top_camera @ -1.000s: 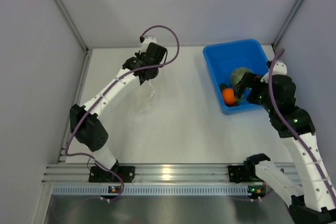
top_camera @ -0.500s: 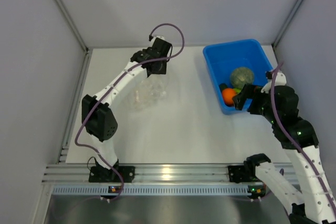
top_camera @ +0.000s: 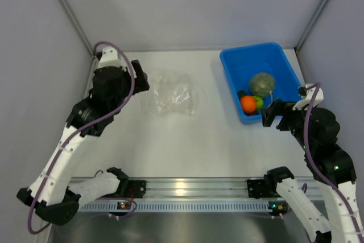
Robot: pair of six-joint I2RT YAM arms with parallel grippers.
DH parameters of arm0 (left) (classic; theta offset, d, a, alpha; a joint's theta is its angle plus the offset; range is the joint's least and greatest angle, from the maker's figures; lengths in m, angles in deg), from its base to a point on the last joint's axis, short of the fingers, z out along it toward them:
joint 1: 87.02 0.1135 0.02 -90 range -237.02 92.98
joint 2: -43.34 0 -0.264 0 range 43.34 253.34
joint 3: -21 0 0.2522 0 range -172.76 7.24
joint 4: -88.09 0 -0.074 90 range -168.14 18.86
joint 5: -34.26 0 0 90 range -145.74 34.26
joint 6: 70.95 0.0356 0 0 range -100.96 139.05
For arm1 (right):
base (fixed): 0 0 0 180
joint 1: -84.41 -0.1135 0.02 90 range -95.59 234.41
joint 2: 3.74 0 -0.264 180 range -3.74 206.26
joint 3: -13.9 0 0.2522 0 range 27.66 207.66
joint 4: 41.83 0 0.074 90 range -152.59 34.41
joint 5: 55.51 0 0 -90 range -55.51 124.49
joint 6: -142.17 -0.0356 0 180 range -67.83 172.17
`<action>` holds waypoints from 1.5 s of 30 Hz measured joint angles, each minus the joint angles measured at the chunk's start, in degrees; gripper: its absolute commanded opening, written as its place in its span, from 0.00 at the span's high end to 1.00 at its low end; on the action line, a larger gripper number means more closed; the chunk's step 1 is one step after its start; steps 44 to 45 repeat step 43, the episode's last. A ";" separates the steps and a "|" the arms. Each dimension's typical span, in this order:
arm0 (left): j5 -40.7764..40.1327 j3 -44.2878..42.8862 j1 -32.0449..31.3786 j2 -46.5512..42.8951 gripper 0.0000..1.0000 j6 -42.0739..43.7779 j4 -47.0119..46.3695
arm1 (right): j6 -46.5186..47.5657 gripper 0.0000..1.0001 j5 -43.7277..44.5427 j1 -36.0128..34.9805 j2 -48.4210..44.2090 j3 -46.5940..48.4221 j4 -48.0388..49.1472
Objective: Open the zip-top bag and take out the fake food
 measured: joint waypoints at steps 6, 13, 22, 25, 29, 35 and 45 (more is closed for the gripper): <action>-2.67 16.06 0.02 -18.21 0.02 0.87 -0.57 | 2.43 0.01 1.66 0.00 -2.56 1.55 -0.52; -3.61 29.62 0.02 -38.66 0.02 3.06 0.31 | 4.70 0.00 3.78 0.00 -7.30 1.90 -1.68; -2.32 36.35 0.02 -52.06 0.02 5.86 0.17 | 7.43 0.01 6.45 -0.74 -16.00 0.22 -1.66; -1.60 37.48 0.02 -52.13 0.02 6.08 0.20 | 7.98 0.01 7.85 -1.31 -16.31 -1.86 -1.64; -0.63 37.86 0.02 -51.49 0.02 6.21 0.15 | 8.26 0.01 9.11 -1.81 -16.92 -3.93 -1.86; 0.39 38.03 0.02 -50.71 0.02 6.27 0.15 | 8.28 0.01 9.60 -1.97 -17.90 -3.93 -1.62; 0.37 38.05 0.02 -50.71 0.02 6.27 0.15 | 8.28 0.01 9.77 -1.97 -17.86 -3.93 -1.62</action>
